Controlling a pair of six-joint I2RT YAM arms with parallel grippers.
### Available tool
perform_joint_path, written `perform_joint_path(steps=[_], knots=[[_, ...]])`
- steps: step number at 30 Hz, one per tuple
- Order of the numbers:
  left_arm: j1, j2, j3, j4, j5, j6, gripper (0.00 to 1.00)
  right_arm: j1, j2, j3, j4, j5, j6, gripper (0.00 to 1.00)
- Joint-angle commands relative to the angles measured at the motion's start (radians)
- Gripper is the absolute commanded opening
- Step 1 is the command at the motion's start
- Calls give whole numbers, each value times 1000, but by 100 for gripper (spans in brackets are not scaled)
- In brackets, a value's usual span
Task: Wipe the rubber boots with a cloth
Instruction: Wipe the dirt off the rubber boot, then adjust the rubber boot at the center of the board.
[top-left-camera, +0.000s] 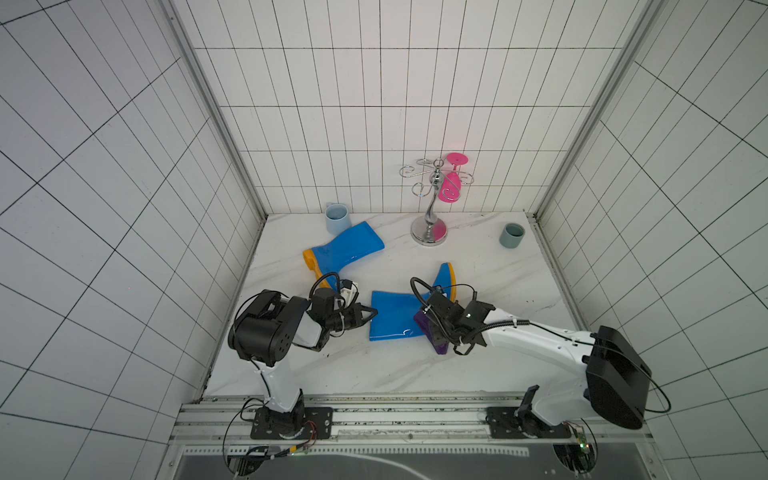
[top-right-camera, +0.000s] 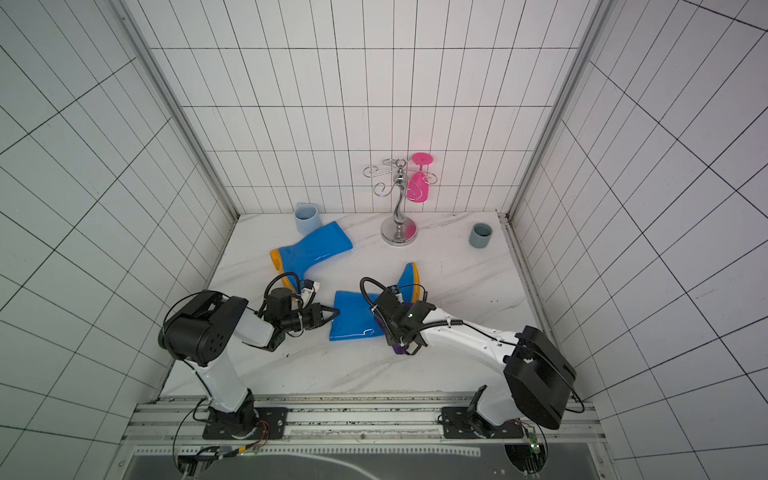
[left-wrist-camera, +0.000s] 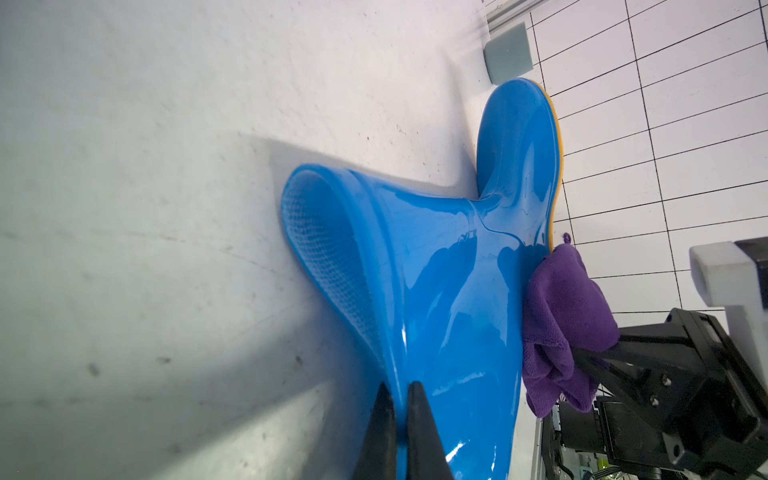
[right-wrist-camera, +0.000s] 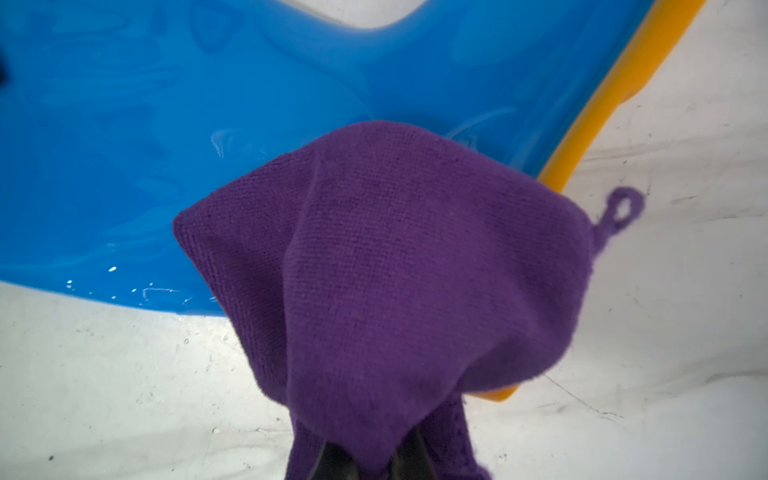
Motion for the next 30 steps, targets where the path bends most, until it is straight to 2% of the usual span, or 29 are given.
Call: perform_joint_path(steps=[1,10,14,19,24,30], knots=[[5,15,-27,-50,-16,-1,0,33,23,-54,-3,-7,70,0],[4,17,-25,-51,-14,-1,0,35,-14,22,-38,62,51,0],[5,14,-26,-54,-15,1,0,-15,-75,65,-85,98,27,0],[5,15,-26,-53,-15,0,0,-191,-216,34,-89,80,-16,0],[5,15,-25,-54,-14,0,0,-426,-333,-38,-58,38,-65,0],[5,4,-26,-52,-7,-7,0,-656,-325,-139,51,-122,-103,0]])
